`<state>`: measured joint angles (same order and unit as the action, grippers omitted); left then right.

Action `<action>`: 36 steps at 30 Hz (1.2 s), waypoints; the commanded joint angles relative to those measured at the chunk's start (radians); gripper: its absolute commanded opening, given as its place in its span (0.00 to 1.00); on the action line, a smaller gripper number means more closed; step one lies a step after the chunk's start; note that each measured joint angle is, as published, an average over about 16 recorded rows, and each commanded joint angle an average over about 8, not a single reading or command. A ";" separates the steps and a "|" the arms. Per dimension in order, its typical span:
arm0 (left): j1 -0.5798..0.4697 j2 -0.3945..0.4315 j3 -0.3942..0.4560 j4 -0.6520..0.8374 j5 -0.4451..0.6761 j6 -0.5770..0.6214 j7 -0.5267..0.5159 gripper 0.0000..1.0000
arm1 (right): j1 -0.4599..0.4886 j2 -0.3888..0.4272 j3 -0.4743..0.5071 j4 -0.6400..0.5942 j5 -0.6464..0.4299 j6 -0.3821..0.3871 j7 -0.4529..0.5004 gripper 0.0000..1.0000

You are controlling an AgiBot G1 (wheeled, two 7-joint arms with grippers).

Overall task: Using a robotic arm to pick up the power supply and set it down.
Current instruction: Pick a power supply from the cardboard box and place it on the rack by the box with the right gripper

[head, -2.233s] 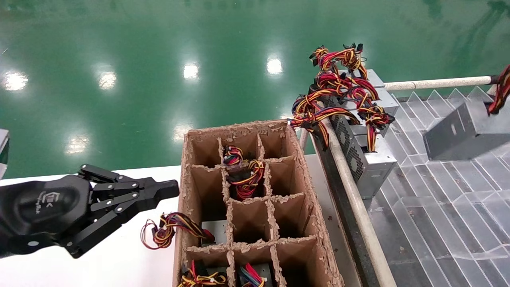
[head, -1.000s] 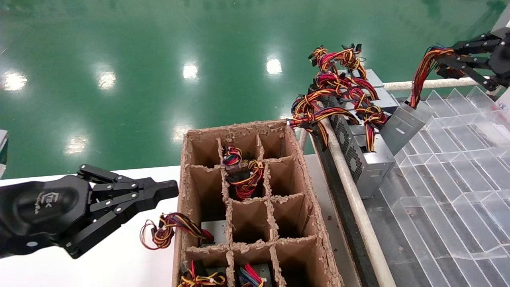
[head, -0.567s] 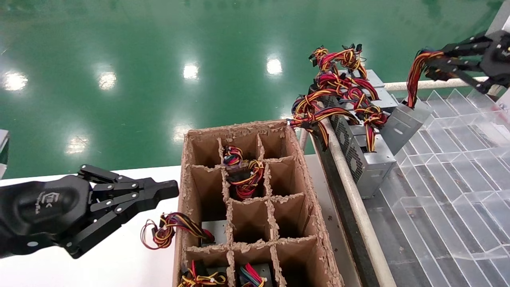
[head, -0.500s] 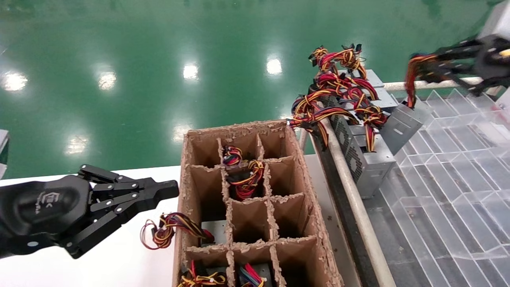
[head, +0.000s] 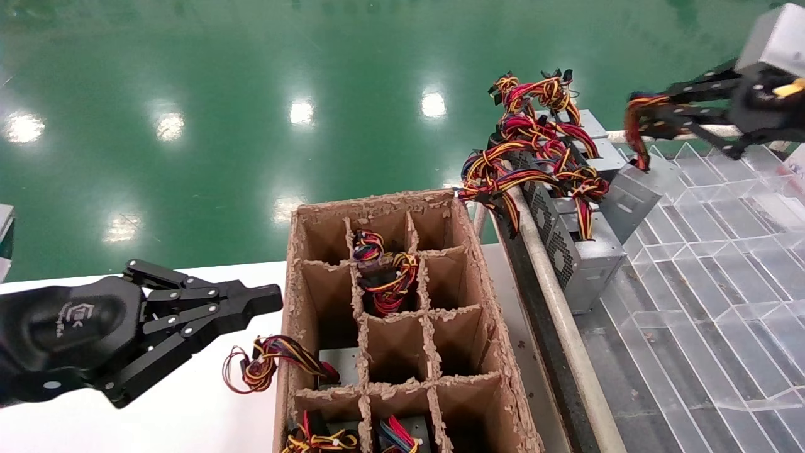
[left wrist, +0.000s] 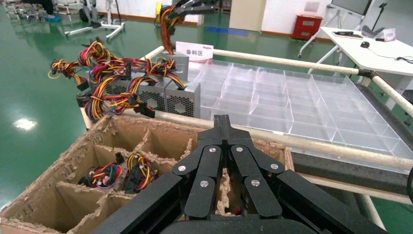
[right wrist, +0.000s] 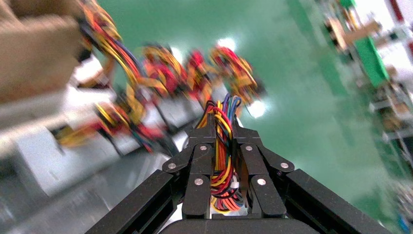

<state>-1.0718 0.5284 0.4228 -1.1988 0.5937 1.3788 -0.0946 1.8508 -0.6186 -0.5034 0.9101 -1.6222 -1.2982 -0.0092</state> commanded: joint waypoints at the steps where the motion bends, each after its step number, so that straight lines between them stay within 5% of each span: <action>1: 0.000 0.000 0.000 0.000 0.000 0.000 0.000 0.00 | 0.002 0.013 0.001 0.007 -0.012 0.011 0.009 0.00; 17: 0.000 0.000 0.000 0.000 0.000 0.000 0.000 0.00 | 0.006 0.164 0.029 0.176 -0.002 -0.049 0.104 0.00; 36: 0.000 0.000 0.000 0.000 0.000 0.000 0.000 0.00 | -0.045 0.075 0.017 0.077 0.001 0.037 0.065 0.00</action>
<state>-1.0718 0.5284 0.4228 -1.1988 0.5937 1.3788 -0.0946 1.8053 -0.5412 -0.4851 0.9887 -1.6193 -1.2612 0.0609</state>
